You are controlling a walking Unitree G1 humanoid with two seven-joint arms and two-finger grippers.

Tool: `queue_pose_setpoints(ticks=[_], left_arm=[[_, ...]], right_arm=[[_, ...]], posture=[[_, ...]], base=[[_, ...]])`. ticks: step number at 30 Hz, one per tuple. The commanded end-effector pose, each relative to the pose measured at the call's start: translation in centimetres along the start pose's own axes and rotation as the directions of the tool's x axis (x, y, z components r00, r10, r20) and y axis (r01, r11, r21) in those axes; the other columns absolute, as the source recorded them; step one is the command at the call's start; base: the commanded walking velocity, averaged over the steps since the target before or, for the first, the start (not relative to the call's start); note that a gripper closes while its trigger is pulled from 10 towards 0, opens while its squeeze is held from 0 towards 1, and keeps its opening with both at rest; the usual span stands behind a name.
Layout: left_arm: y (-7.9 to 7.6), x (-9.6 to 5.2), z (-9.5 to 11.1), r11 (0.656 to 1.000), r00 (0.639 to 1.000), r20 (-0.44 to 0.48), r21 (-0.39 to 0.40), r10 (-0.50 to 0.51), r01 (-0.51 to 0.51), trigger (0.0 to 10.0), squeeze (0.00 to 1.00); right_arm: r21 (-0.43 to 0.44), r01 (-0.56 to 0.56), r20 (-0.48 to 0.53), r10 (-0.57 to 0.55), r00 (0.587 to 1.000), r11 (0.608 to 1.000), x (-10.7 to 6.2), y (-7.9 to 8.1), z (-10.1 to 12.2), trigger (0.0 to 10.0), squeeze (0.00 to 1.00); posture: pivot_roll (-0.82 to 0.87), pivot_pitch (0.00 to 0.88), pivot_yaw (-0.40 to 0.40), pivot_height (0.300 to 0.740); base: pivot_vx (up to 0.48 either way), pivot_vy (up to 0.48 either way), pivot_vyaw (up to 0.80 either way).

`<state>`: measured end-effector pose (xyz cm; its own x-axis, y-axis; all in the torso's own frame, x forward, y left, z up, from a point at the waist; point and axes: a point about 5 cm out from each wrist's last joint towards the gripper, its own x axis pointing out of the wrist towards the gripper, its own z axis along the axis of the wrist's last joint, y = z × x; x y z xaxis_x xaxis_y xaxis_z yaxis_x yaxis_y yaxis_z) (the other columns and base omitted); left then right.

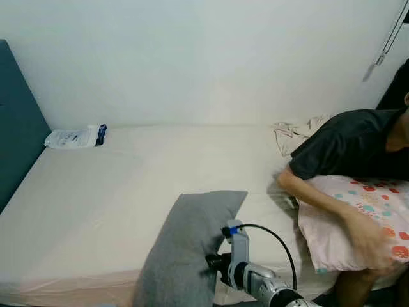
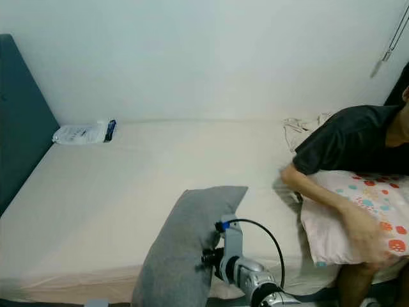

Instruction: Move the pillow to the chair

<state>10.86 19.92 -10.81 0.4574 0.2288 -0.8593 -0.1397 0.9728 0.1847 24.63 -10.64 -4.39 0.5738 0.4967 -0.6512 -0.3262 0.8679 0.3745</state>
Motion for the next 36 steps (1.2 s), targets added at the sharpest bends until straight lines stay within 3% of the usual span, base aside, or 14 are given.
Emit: queue_pose_setpoints(ticks=[1,6,8,36], left_arm=[[-0.3,-0.1,-0.3,1.0,1.0,-0.017,0.026,-0.016,0.016,10.0,0.0],[-0.7,-0.1,-0.3,0.998,0.999,-0.024,0.059,-0.031,0.032,10.0,0.0],[-0.8,0.0,-0.2,0.996,0.999,-0.025,0.076,-0.038,0.04,10.0,0.0],[-1.4,-0.1,-0.2,0.991,0.997,-0.028,0.119,-0.066,0.069,10.0,0.0]], right_arm=[[-0.013,0.024,-0.053,-0.025,0.998,1.0,-0.2,-0.2,-1.2,10.0,0.0],[-0.047,0.132,-0.171,-0.138,0.976,0.99,-1.2,-1.6,-4.3,10.0,0.0],[-0.067,0.196,-0.217,-0.206,0.954,0.978,-2.1,-2.8,-5.5,10.0,0.0],[-0.117,0.222,-0.255,-0.245,0.935,0.968,-2.6,-3.2,-6.5,10.0,0.0]], posture=[[0.03,0.041,-0.066,0.738],[0.04,0.041,-0.065,0.738],[0.04,0.04,-0.065,0.738],[0.04,0.034,-0.061,0.738]], base=[[-0.416,0.0,0.0],[-0.44,0.0,0.0],[-0.48,0.0,0.0],[-0.445,0.0,0.0]])
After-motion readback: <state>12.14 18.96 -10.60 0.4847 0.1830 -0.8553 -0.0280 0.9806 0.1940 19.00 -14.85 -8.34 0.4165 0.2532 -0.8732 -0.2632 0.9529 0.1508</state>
